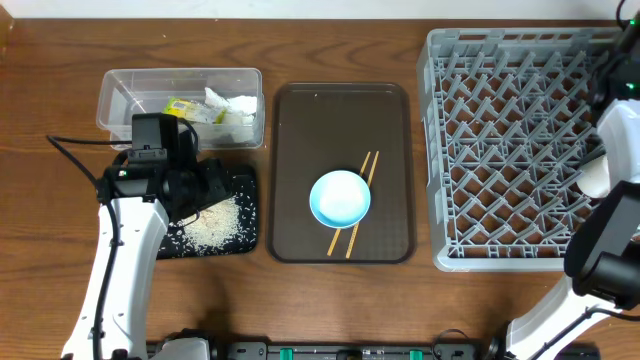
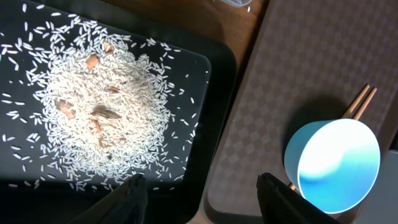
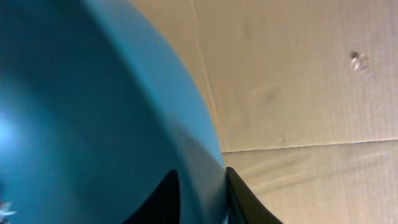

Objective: Sort waste into correct bins and load items into the dishwasher rack
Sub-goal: 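Lift the blue plate with the right gripper and place it upright in the rack, then reach the right gripper to the light-blue bowl and grasp its rim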

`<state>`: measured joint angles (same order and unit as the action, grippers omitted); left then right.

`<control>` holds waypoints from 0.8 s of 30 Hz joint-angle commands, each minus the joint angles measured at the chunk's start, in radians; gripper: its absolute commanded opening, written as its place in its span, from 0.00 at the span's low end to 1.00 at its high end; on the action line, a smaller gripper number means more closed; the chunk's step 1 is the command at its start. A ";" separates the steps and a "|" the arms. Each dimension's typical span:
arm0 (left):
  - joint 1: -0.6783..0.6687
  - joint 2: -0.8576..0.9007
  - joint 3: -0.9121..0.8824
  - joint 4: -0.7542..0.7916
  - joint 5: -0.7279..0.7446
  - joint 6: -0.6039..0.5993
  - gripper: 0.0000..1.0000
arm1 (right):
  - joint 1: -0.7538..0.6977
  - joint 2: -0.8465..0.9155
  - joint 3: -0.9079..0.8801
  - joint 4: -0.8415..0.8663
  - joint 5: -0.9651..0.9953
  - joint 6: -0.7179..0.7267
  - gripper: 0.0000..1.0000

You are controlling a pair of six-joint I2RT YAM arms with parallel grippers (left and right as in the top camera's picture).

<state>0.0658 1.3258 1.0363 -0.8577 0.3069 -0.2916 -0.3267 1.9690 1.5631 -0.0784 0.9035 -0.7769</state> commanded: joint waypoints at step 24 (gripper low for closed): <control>0.005 -0.006 0.006 -0.009 -0.013 0.006 0.60 | 0.226 -0.322 -0.005 -0.452 -0.600 0.358 0.94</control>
<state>0.0658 1.3258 1.0363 -0.8639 0.3073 -0.2916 -0.1555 1.6527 1.5616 -0.4664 0.5884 -0.5648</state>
